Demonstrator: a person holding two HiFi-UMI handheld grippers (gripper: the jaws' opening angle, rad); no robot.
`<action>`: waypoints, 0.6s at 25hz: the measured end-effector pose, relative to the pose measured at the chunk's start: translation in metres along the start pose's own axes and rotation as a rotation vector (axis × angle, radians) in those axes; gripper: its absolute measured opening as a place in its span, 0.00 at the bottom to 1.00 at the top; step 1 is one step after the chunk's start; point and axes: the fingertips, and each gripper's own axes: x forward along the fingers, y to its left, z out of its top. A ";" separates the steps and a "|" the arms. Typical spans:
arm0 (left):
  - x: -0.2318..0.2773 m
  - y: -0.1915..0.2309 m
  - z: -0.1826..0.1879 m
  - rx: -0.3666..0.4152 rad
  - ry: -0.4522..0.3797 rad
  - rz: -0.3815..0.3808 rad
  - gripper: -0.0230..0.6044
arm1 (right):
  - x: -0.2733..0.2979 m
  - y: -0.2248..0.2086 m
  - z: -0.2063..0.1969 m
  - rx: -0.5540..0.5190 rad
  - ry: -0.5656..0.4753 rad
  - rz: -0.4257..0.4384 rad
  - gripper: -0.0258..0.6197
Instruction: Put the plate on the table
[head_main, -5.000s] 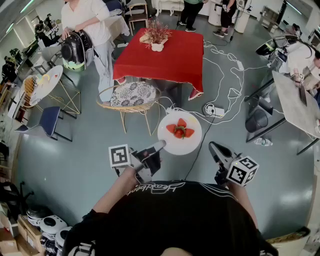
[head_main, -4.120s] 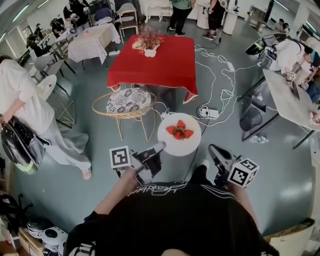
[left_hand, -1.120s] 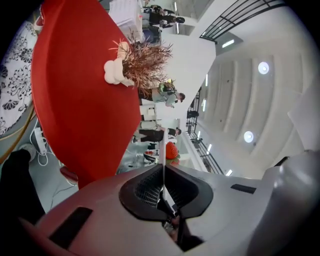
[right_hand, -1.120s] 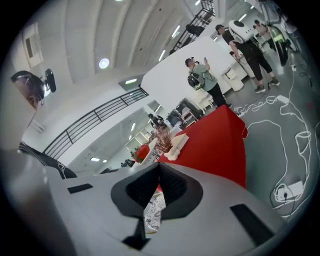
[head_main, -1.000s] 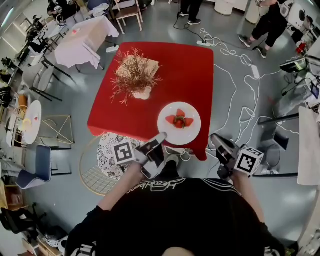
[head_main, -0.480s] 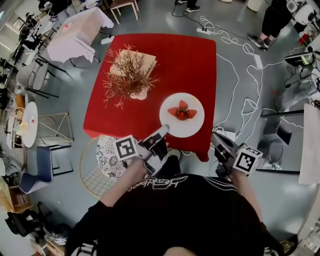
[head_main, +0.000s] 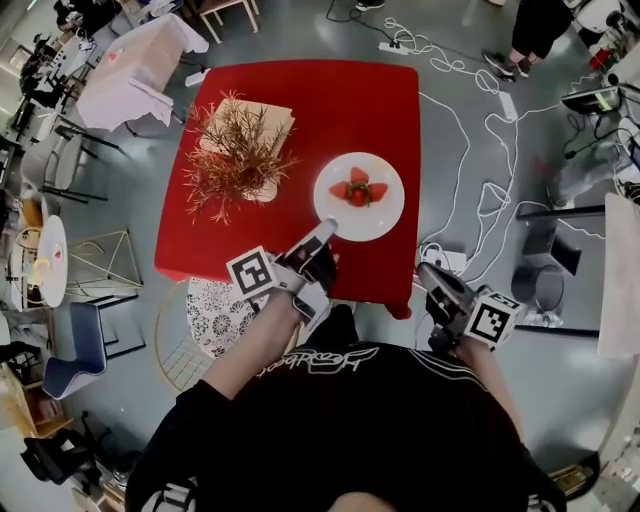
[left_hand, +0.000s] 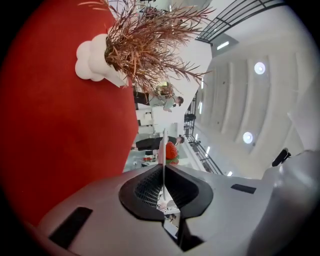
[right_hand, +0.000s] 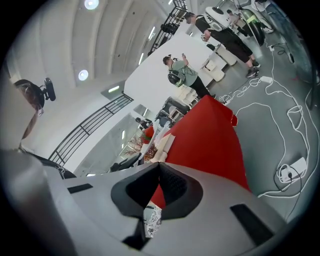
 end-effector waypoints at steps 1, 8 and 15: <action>0.005 0.004 0.002 -0.002 -0.005 0.003 0.06 | -0.001 -0.002 0.000 0.000 0.002 -0.006 0.05; 0.031 0.036 0.019 -0.022 -0.027 0.030 0.06 | 0.005 -0.013 0.003 -0.024 0.024 -0.023 0.05; 0.043 0.086 0.036 -0.063 -0.056 0.139 0.07 | 0.012 -0.022 0.002 -0.013 0.037 -0.031 0.05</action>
